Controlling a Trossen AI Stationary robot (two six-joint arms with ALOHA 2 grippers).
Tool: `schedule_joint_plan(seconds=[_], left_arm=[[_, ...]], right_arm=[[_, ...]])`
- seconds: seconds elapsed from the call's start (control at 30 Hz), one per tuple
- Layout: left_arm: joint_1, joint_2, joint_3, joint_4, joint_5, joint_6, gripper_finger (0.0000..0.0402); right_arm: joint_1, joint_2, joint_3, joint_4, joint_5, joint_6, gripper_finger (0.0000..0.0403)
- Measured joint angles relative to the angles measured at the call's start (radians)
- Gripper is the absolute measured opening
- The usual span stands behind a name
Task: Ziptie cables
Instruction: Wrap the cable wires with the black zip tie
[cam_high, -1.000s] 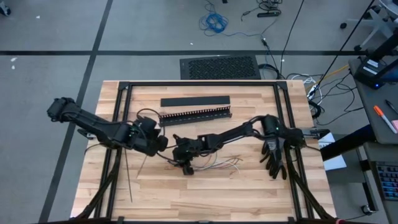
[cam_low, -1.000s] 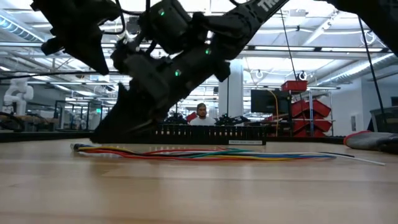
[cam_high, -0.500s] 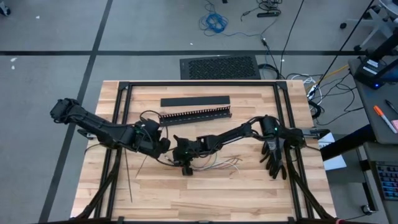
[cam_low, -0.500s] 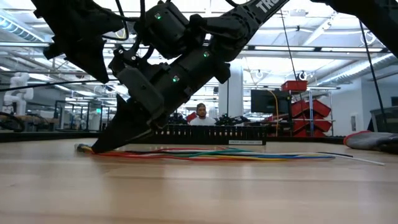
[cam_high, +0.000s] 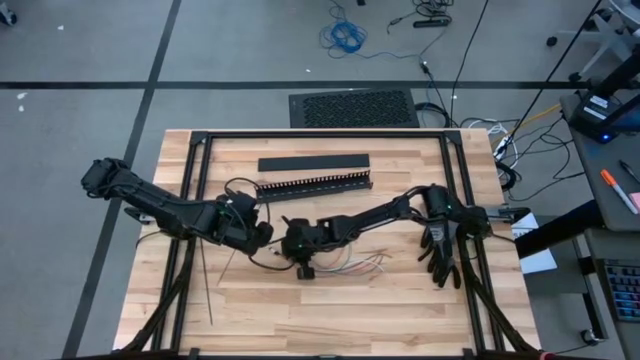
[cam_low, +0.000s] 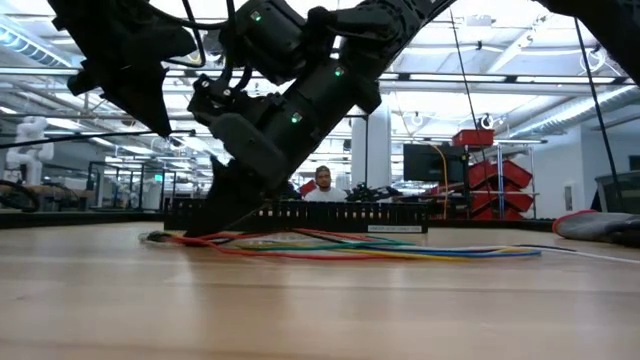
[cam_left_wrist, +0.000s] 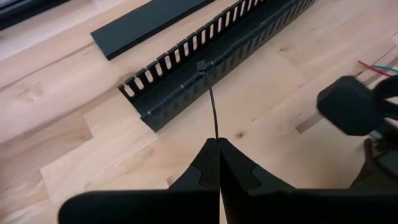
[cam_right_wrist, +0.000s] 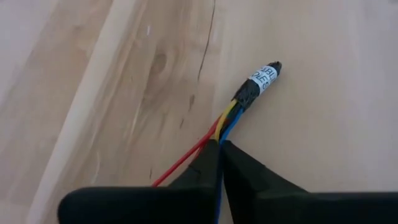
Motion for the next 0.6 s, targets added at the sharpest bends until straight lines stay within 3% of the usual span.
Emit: schedule_joint_plan(seconds=[0.2, 0.37, 0.6], left_arm=[[0.0, 0.0, 0.0, -0.027, 0.004, 0.0, 0.0], [0.0, 0.0, 0.0, -0.026, 0.011, 0.0, 0.0], [0.016, -0.001, 0.0, -0.026, 0.005, 0.001, 0.0]], right_arm=[[0.046, -0.102, -0.012, -0.137, 0.059, -0.071, 0.006], [0.06, -0.158, -0.006, -0.243, 0.272, -0.053, 0.0118], [0.061, -0.149, -0.006, -0.104, 0.282, 0.028, 0.0175]])
